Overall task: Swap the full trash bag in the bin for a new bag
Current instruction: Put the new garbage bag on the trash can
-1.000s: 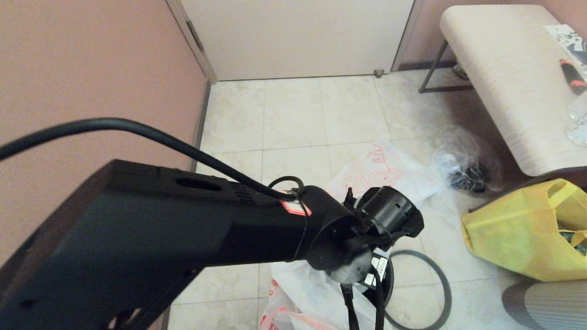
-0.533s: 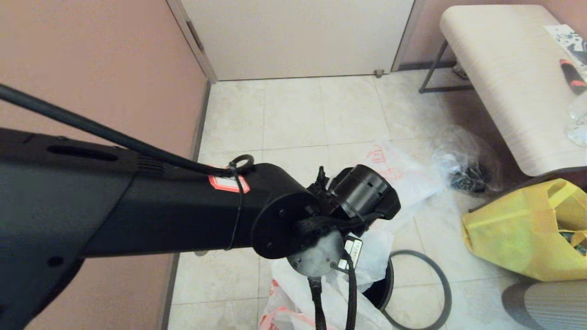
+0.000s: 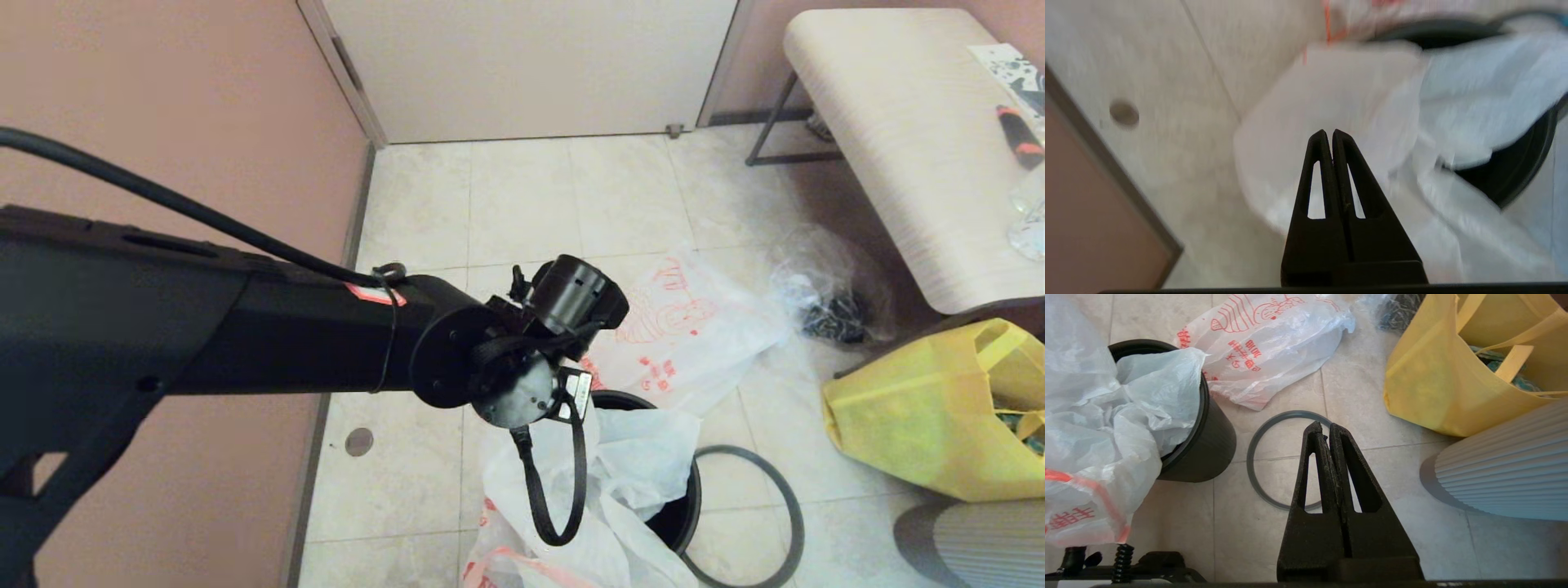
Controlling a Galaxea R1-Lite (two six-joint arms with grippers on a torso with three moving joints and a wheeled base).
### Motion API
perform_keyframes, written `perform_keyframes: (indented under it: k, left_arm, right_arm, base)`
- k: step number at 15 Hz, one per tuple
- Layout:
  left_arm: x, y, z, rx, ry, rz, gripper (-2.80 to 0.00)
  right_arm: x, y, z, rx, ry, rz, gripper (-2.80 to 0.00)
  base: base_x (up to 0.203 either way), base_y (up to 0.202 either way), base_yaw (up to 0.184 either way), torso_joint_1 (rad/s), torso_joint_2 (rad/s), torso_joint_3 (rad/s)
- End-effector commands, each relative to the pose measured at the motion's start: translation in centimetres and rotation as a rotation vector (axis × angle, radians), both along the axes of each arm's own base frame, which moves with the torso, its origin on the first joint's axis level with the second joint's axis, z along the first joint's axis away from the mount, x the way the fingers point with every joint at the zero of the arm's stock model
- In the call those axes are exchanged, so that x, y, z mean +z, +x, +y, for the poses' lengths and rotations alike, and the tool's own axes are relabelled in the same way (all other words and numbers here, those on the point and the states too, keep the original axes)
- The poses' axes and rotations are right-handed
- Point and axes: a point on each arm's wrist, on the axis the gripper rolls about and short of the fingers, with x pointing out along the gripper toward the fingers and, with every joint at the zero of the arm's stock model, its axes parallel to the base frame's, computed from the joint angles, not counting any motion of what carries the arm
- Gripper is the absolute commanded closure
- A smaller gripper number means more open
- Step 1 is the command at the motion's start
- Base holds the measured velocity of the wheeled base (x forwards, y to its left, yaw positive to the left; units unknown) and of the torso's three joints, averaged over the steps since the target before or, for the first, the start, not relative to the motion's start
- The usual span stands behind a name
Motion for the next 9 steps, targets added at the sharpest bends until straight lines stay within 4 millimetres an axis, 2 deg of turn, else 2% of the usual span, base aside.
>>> perform_keyframes:
  k: [1,4,5,7,9]
  left_arm:
    - [-0.5,0.9,0.1,0.007,-0.003,-0.021,0.0]
    - [-0.4,3.3,0.6,0.02,-0.071,-0.088,0.0]
    - [-0.7,3.5,0.6,0.009,-0.079,-0.08,0.0]
    - [-2.0,3.3,0.6,0.003,-0.049,-0.042,0.0]
    - [-3.8,2.2,0.7,-0.025,-0.009,0.014,0.0]
  right_arm:
    - [0.0,0.0,0.0,0.001,0.0,0.001,0.0]
    - [0.0,0.0,0.0,0.0,0.0,0.002,0.0]
    - [0.0,0.0,0.0,0.0,0.0,0.001,0.0]
    - [0.0,0.0,0.0,0.001,0.0,0.003,0.0]
    - [0.0,0.0,0.0,0.0,0.0,0.001,0.0]
  base:
    - [0.0,0.0,0.0,0.0,0.0,0.0]
    - [0.0,0.0,0.0,0.0,0.0,0.0]
    - [0.0,0.0,0.0,0.0,0.0,0.0]
    - [0.0,0.0,0.0,0.0,0.0,0.0]
    - [0.0,0.0,0.0,0.0,0.0,0.0]
